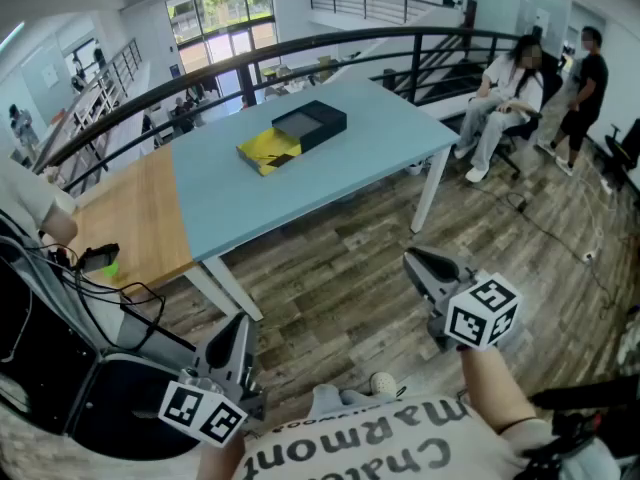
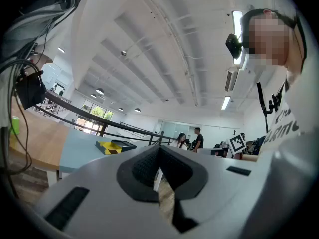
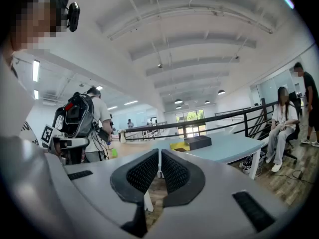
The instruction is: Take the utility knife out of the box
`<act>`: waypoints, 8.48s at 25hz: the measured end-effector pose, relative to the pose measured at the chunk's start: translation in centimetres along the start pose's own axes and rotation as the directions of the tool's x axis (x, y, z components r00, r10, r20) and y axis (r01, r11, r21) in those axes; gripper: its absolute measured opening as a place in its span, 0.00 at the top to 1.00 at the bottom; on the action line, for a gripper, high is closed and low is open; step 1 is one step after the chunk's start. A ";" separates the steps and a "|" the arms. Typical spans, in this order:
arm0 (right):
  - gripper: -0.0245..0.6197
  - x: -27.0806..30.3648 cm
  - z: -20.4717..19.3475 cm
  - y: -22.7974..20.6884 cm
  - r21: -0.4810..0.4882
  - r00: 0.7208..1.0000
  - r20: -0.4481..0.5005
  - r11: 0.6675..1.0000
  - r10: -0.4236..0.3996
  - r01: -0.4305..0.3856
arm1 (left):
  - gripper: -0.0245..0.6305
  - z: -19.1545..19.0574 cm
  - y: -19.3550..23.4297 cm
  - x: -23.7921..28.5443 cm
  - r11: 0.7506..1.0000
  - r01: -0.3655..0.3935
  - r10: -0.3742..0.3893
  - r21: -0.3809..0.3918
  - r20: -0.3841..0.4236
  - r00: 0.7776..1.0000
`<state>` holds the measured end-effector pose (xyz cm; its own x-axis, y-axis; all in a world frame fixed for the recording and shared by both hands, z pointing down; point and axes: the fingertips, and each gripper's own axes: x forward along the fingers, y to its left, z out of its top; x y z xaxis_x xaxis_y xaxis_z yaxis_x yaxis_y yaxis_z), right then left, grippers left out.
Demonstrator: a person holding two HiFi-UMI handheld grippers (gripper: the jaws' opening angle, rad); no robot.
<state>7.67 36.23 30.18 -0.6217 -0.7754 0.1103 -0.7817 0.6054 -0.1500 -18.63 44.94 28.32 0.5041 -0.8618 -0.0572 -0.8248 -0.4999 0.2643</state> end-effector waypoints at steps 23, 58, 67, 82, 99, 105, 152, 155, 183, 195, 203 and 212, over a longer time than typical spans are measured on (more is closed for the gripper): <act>0.89 6.7 -2.6 -0.1 0.054 0.997 -0.075 0.998 0.035 -0.031 | 0.96 -1.2 4.6 1.2 0.999 -0.046 0.046 -0.017 -0.019 0.999; 0.89 27.3 2.4 -19.0 0.039 0.966 -0.130 0.975 0.222 -0.219 | 0.96 0.0 12.5 28.2 0.992 -0.125 0.125 -0.012 -0.004 0.992; 0.89 30.0 0.6 -20.7 0.089 0.955 -0.167 0.969 0.244 -0.232 | 0.96 -1.2 14.3 31.0 0.989 -0.145 0.143 -0.031 -0.054 0.988; 0.89 42.5 6.0 -25.9 0.058 0.958 -0.169 0.972 0.232 -0.226 | 0.96 3.6 24.0 42.5 0.995 -0.095 0.095 -0.036 -0.008 0.995; 0.89 54.0 9.6 -25.9 -0.051 0.928 -0.177 0.938 0.329 -0.342 | 0.96 7.3 33.0 50.0 0.997 -0.082 0.083 -0.012 0.021 0.996; 0.89 56.9 9.2 -24.6 -0.018 0.905 -0.220 0.926 0.364 -0.377 | 0.96 8.1 35.5 50.5 0.995 -0.100 0.100 -0.022 0.006 0.995; 0.89 65.6 -1.6 -26.7 0.265 0.731 -0.386 0.827 0.562 -0.496 | 0.96 -8.6 43.6 57.2 0.872 0.102 0.245 0.479 -0.608 0.755; 0.89 65.5 -1.8 -27.8 0.285 0.737 -0.376 0.827 0.562 -0.485 | 0.96 -10.8 44.1 57.2 0.821 0.258 0.243 0.510 -0.720 0.649; 0.89 63.1 -2.5 -33.5 0.356 0.831 -0.323 0.872 0.452 -0.336 | 0.84 -19.7 46.6 55.4 0.585 0.805 0.222 0.098 -0.974 -0.043; 0.89 61.9 -2.7 -34.5 0.390 0.848 -0.300 0.867 0.437 -0.309 | 0.84 -20.1 47.1 55.9 0.557 0.827 0.235 0.076 -0.969 -0.069; 0.89 61.0 -2.6 -34.7 0.386 0.858 -0.302 0.876 0.416 -0.289 | 0.84 -20.4 47.1 55.8 0.531 0.846 0.245 0.053 -0.965 -0.093; 0.89 59.5 -2.3 -34.6 0.371 0.872 -0.306 0.892 0.381 -0.259 | 0.85 -20.5 47.1 55.4 0.537 0.842 0.247 0.056 -0.965 -0.093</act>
<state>-2.35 -30.44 44.22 -0.8554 -0.3908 0.3399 -0.5174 0.6743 -0.5269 -24.31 -24.60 57.36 -0.0029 0.0395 0.9992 -0.0328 -0.9987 0.0394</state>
